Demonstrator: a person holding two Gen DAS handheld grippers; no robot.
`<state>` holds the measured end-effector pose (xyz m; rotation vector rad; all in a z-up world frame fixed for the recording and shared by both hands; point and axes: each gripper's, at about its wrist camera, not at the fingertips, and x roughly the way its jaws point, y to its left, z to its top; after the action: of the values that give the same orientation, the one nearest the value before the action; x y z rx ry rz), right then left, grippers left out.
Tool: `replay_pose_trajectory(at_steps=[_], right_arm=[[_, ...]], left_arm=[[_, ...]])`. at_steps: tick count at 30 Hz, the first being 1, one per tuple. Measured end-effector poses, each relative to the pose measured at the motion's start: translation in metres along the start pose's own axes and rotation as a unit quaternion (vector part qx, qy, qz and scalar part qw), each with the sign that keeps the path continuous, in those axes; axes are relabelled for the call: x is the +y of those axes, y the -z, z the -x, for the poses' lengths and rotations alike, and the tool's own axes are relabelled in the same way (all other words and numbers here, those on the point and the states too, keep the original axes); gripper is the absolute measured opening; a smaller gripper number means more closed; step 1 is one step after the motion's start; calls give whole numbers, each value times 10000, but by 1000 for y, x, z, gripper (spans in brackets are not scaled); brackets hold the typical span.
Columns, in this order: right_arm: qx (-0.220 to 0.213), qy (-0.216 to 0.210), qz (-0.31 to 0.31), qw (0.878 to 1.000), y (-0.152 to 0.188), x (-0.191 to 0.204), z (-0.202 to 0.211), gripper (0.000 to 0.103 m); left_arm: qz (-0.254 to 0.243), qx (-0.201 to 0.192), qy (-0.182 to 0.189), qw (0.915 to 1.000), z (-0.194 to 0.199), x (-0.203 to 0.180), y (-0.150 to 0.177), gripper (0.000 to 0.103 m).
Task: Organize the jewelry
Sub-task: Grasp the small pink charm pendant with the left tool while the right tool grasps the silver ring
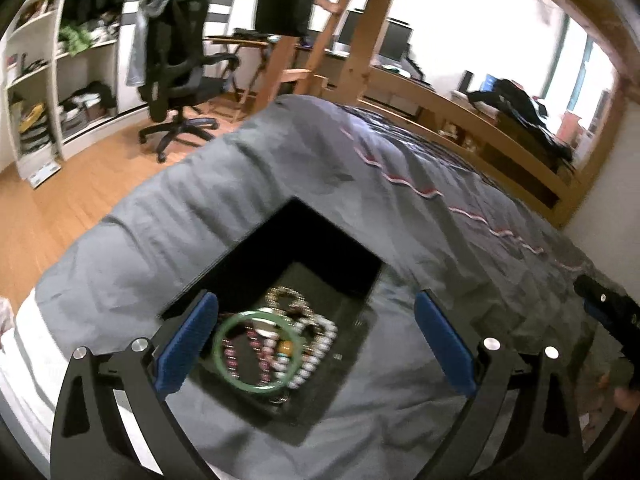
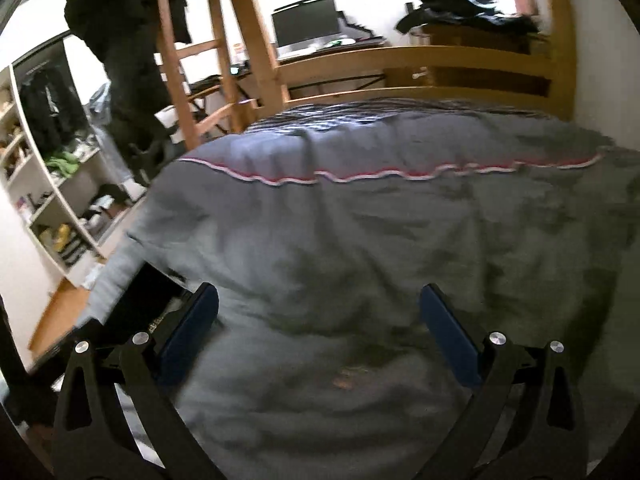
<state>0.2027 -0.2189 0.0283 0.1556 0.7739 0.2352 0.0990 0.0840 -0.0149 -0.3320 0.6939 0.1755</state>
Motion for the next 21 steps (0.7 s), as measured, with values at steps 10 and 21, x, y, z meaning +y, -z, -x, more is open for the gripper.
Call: replay_pose_trajectory(at_steps=[10, 21], right_arm=[[147, -66, 19, 9999, 43, -15, -19, 99], [327, -908, -184, 9952, 11, -38, -24, 88]], left_arm=[[-793, 228, 525, 9952, -15, -56, 33, 97], [-2034, 844, 1726, 9601, -42, -133, 83, 96]])
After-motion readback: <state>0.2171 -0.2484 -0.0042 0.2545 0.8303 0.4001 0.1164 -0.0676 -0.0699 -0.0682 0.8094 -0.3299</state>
